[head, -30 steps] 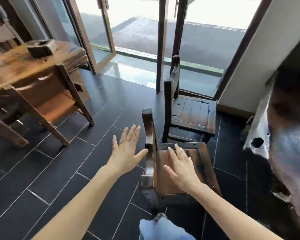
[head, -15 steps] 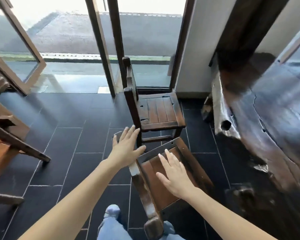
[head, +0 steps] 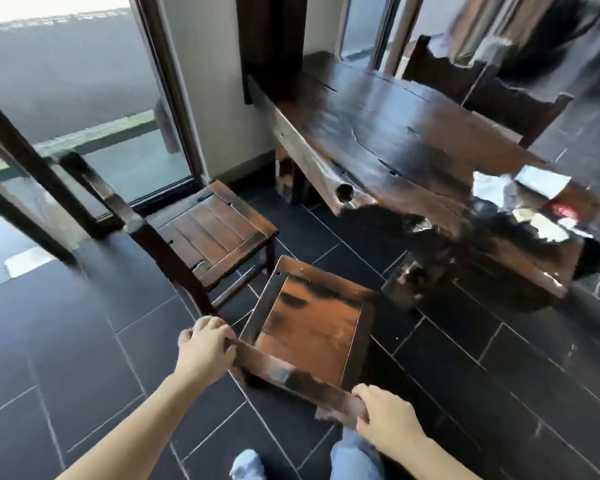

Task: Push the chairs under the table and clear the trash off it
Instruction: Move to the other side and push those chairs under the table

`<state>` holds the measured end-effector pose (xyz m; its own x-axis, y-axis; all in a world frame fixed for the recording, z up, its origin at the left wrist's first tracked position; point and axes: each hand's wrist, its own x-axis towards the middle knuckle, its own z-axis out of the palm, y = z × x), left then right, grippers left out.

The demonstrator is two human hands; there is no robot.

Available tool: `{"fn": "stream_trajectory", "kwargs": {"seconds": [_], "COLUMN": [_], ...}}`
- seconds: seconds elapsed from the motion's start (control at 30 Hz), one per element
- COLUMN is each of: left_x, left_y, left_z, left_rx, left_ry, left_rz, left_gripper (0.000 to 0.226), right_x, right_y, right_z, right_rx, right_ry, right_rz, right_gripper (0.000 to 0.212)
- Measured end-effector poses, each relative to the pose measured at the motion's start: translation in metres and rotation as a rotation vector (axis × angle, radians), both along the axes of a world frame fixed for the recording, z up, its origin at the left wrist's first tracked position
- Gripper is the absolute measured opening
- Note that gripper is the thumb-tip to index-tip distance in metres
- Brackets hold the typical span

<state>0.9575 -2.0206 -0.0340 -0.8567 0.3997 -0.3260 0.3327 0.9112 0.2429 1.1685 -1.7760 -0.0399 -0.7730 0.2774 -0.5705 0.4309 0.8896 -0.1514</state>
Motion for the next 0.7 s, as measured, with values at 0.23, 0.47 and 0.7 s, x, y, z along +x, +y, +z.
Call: {"fn": "stream_trajectory", "kwargs": {"seconds": [0.23,0.47,0.7], "left_x": [-0.031,-0.042,-0.059], "left_y": [0.010,0.010,0.018], "left_z": [-0.003,-0.021,-0.019], "left_rx": [0.069,0.134,0.187], "left_ry": [0.048,0.123,0.104], "left_rz": [0.023,0.058,0.037], "left_gripper": [0.020,0.012,0.012], "right_x": [0.030,0.002,-0.013], "right_y": [-0.041,-0.046,-0.048], "right_z": [-0.013,-0.006,0.001], "right_rx": [0.170,0.283,0.287], "right_ry": [0.369,0.316,0.403], "right_rz": [-0.302,-0.467,-0.508], "right_gripper": [0.038,0.040,0.039]}}
